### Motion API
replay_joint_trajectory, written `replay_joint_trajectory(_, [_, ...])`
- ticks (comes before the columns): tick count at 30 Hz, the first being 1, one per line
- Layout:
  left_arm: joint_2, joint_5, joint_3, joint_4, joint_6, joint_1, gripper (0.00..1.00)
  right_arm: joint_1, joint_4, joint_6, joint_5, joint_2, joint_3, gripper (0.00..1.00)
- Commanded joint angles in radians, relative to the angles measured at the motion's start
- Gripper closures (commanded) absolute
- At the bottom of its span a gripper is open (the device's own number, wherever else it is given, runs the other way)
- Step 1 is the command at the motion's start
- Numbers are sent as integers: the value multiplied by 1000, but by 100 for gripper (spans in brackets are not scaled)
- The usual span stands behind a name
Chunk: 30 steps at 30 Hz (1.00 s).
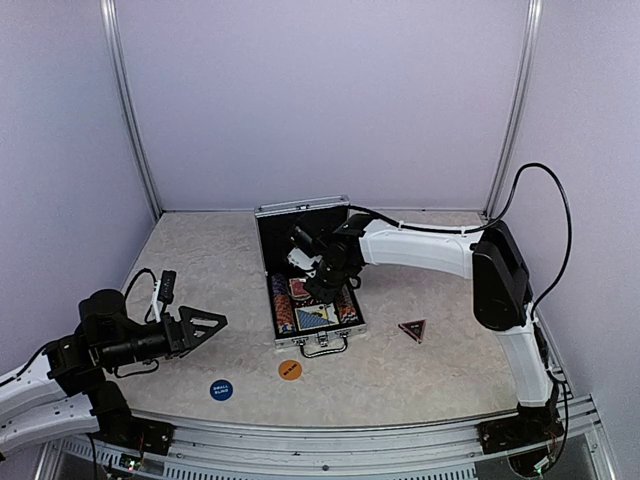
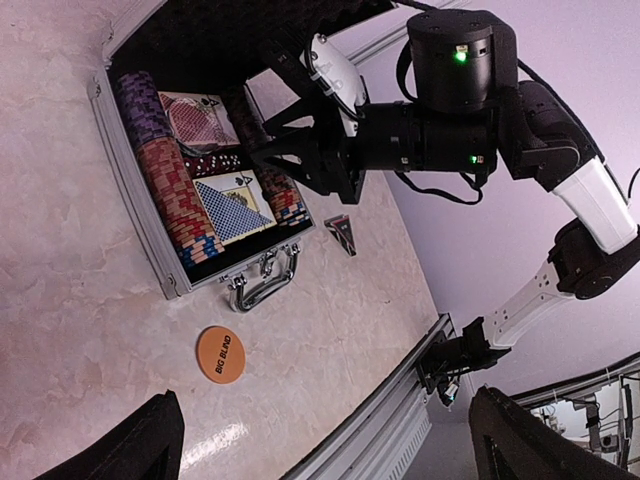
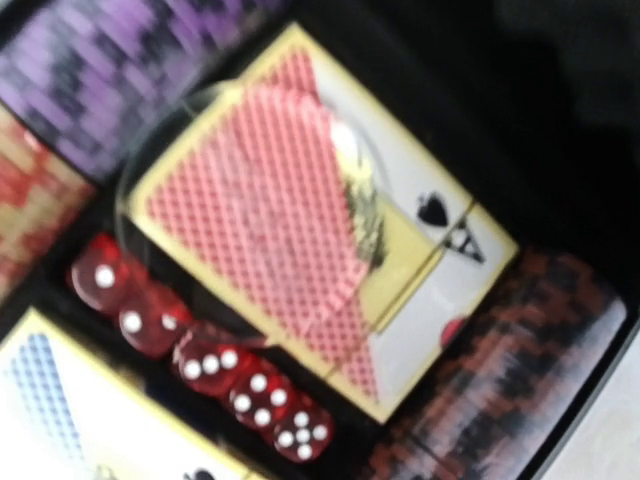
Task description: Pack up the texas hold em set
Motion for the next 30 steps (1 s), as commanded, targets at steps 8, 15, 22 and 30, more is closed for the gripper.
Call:
replay_joint_trajectory(8, [-27,-7,-18,9,1,-4,1,28,67,-21,-47,25,-26,76])
replay_joint_trajectory(15, [-30,-7,-16,3,-2,-4,1,31,79,-33,-57,93,33,77])
replay_joint_trajectory(22, [-36,-13,-20,-4,0,-4,1,31,96,-31,-37,110,38,76])
replay_joint_trajectory(30, [-36,-10,-20,0,-4,-4,1,24,106,-40,27,211,150,77])
